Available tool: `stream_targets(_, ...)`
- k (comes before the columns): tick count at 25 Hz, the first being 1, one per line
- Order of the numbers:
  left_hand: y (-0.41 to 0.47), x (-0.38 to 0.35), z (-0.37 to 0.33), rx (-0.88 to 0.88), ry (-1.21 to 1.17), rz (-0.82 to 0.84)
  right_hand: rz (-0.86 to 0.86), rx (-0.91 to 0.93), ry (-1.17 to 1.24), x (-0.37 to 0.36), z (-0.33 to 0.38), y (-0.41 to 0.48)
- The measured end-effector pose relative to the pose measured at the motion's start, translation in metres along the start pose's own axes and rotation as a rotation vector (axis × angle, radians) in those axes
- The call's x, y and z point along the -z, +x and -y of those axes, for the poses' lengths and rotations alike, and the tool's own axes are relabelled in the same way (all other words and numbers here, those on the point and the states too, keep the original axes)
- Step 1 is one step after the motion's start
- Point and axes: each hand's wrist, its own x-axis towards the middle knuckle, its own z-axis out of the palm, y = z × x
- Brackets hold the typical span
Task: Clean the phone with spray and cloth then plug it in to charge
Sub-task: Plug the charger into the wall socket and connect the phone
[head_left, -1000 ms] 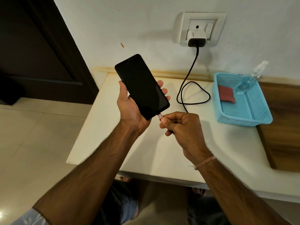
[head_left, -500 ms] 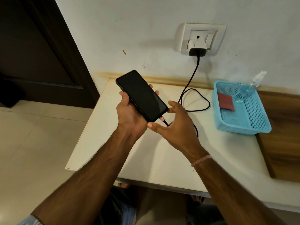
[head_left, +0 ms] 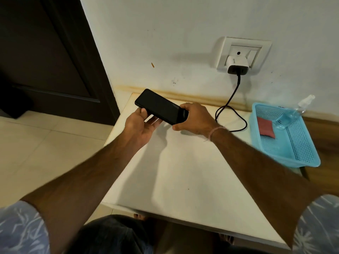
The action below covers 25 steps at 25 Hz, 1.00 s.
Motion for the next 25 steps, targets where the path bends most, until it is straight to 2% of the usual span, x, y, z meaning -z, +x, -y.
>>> stream_targets(4, 0.025, 0.011, -0.014, -0.087, 0.365, -0.096, 0.049, 0.046, -0.129, 0.009, -0.01, 0.032)
stream_targets(6, 0.037, 0.019, -0.022, -0.153, 0.574, -0.089, 0.08, 0.064, -0.151, 0.01, -0.014, 0.044)
stream_targets(10, 0.056, 0.03, -0.037, -0.296, 1.236, -0.01, 0.117, 0.063, -0.177, 0.009, -0.022, 0.061)
stream_targets(12, 0.061, 0.031, -0.04, -0.331, 1.422, -0.029, 0.141, 0.052, -0.196, 0.007, -0.027, 0.066)
stream_targets(16, 0.068, 0.029, -0.034, -0.377, 1.562, -0.054, 0.162, 0.025, -0.21, 0.002, -0.037, 0.071)
stream_targets(25, 0.07, 0.028, -0.028, -0.399, 1.554, -0.122, 0.148, -0.042, -0.186, -0.003, -0.037, 0.075)
